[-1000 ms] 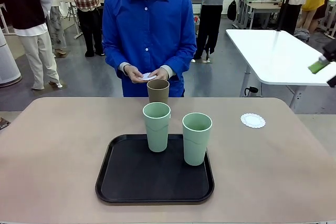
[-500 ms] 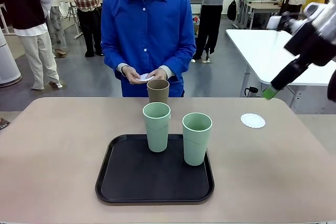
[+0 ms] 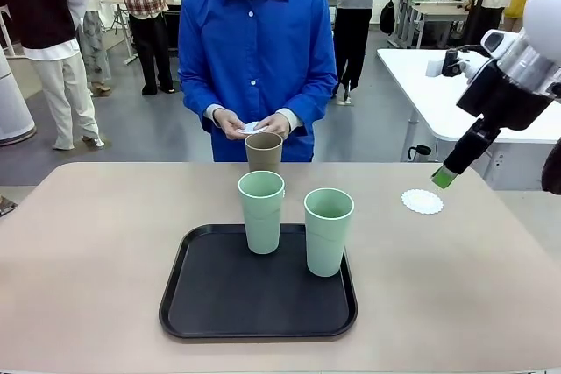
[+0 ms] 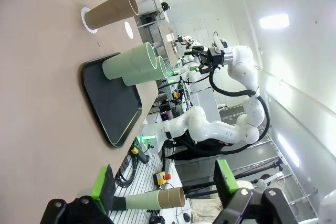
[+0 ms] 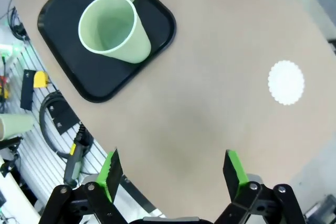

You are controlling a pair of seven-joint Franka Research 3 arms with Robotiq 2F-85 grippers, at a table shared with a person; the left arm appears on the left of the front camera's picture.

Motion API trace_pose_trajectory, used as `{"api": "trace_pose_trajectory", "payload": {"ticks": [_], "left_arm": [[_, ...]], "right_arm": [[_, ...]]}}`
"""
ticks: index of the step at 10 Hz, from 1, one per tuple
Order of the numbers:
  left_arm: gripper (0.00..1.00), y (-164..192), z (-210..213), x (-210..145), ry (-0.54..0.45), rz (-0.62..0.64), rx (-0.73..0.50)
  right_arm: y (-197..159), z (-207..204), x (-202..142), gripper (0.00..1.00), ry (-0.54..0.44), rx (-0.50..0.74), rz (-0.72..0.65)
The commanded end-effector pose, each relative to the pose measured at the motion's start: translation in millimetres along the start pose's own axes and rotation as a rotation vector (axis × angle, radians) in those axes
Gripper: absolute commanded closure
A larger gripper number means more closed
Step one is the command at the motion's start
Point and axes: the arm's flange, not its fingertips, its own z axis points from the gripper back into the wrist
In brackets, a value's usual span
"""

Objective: Place coasters on the table and set cups on them.
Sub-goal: Take one Reusable plastic cup from the Flat Tray and place it on a coaster set by the human.

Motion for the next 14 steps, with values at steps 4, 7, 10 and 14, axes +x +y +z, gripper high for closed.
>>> {"api": "trace_pose_trajectory", "payload": {"ticks": [4,7,10,14], "left_arm": [[0.00,-1.3,2.4,0.9,-0.003,-0.007,-0.003],[0.00,-1.3,2.4,0.9,-0.003,-0.007,-0.003],[0.00,-1.3,2.4,0.9,-0.003,-0.007,-0.003],[0.00,-1.3,2.4,0.9,-0.003,-0.007,-0.003]], "right_arm": [[-44.4,-32.5,-16.7,0.00,-0.343,0.074,0.402],[-67.0,-65.4,-21.8,0.00,-0.710,0.358,0.448],[-69.5,-102.1,-31.6,0.00,-0.689,0.384,0.381],[-66.5,-120.1,-45.0,0.00,-0.684,0.393,0.344]]}}
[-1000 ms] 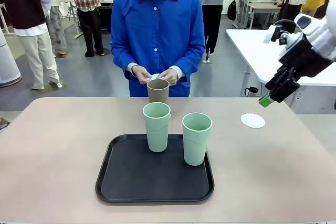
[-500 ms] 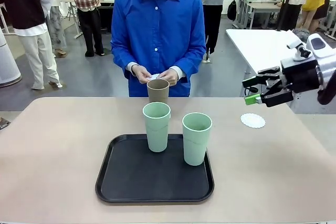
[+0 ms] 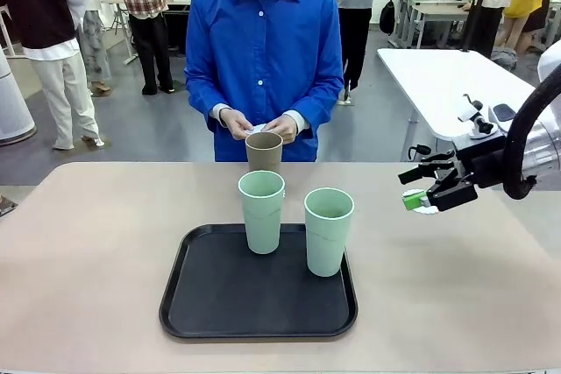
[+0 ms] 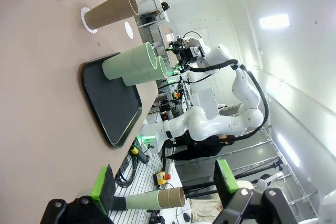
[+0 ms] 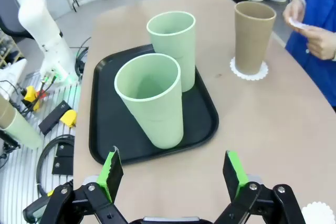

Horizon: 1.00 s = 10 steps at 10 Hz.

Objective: Place coasters on the table and set cups on them.
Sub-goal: Take one Reusable plastic cup from the Flat Tray and place it on a coaster set by the human.

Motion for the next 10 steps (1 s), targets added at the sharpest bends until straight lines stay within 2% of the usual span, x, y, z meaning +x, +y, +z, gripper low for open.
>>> {"api": "trace_pose_trajectory", "payload": {"ticks": [1,4,5,6,7,8,10], "left_arm": [[0.00,-1.5,2.6,0.6,-0.003,-0.007,-0.003],[0.00,-1.5,2.6,0.6,-0.003,-0.007,-0.003],[0.00,-1.5,2.6,0.6,-0.003,-0.007,-0.003],[0.00,-1.5,2.6,0.6,-0.003,-0.007,-0.003],[0.00,-1.5,2.6,0.6,-0.003,-0.007,-0.003],[0.00,-1.5,2.6,0.6,-0.003,-0.007,-0.003],[0.00,-1.5,2.6,0.6,-0.003,-0.007,-0.003]], "right_arm": [[1.1,3.9,5.4,0.00,-0.057,0.008,0.006],[1.1,3.9,5.4,0.00,-0.057,0.008,0.006],[2.9,6.1,3.5,0.00,-0.021,0.014,-0.006],[10.2,-4.4,-3.4,0.00,-0.040,0.225,0.203],[10.3,-14.8,-12.9,0.00,-0.075,0.271,0.296],[8.6,-26.0,-22.7,0.00,-0.083,0.287,0.328],[0.5,-44.7,-35.5,0.00,-0.102,0.288,0.297]]}}
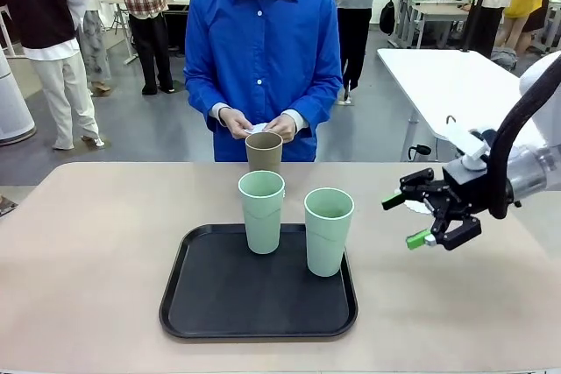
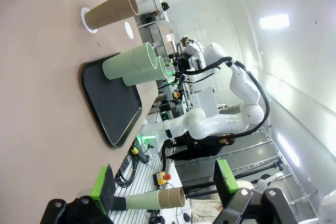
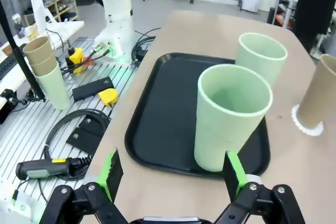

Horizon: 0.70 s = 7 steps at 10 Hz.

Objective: Place coasters on the table and set cups on them.
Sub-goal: Take one Reusable plastic cup from the Flat Tray and place it on a coaster set by the human.

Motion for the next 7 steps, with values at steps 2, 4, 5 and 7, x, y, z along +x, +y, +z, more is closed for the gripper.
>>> {"api": "trace_pose_trajectory", "payload": {"ticks": [2,4,5,7], "left_arm": [[0.00,-1.4,2.5,0.6,-0.003,-0.007,-0.003],[0.00,-1.4,2.5,0.6,-0.003,-0.007,-0.003],[0.00,-1.4,2.5,0.6,-0.003,-0.007,-0.003],[0.00,-1.4,2.5,0.6,-0.003,-0.007,-0.003]], "right_arm": [[-22.7,-13.3,-28.5,0.00,-0.033,-0.055,-0.084],[-27.5,-26.1,-35.3,0.00,-0.034,-0.081,-0.106],[-28.5,-30.7,-37.2,0.00,-0.034,-0.080,-0.103],[-29.1,-33.7,-37.9,0.00,-0.060,-0.079,-0.073]]}}
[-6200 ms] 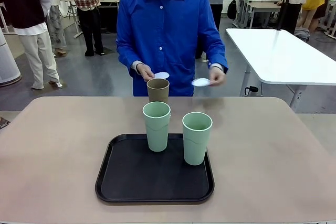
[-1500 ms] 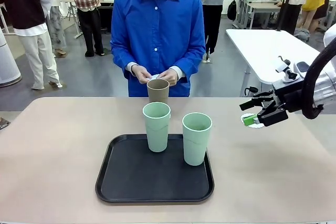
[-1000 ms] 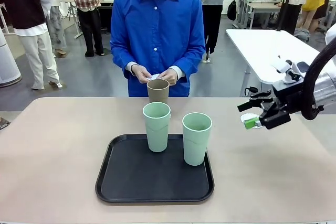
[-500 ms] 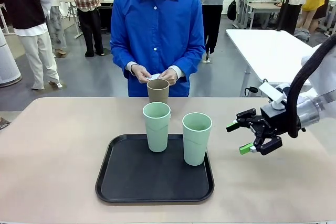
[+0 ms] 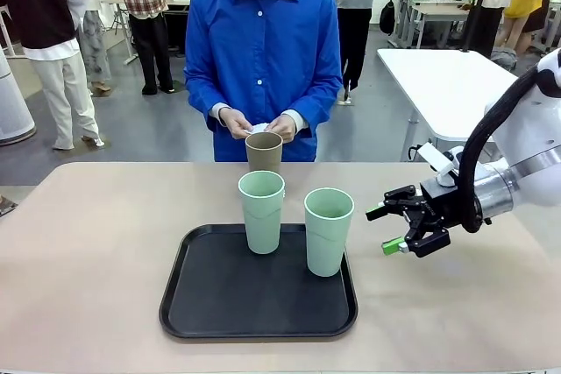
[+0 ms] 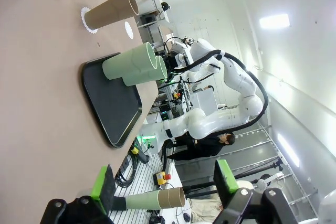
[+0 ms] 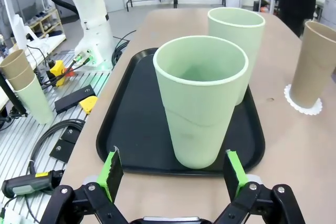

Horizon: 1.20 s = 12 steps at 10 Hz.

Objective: Place coasters on the table and set cups on them.
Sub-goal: Take one Reusable plastic cup from the Flat Tray and place it on a coaster set by the human.

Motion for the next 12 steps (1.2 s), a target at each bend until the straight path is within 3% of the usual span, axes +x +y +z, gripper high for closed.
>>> {"api": "trace_pose_trajectory", "payload": {"ticks": [1,8,12], "left_arm": [[0.00,-1.5,2.5,0.6,-0.003,-0.007,-0.003],[0.00,-1.5,2.5,0.6,-0.003,-0.007,-0.003],[0.00,-1.5,2.5,0.6,-0.003,-0.007,-0.003]], "right_arm": [[0.5,3.0,-1.7,0.00,0.005,0.000,-0.004],[-1.4,-1.9,-3.6,0.00,-0.008,0.017,-0.002],[-20.9,-13.7,-14.1,0.00,-0.064,-0.051,-0.016]]}}
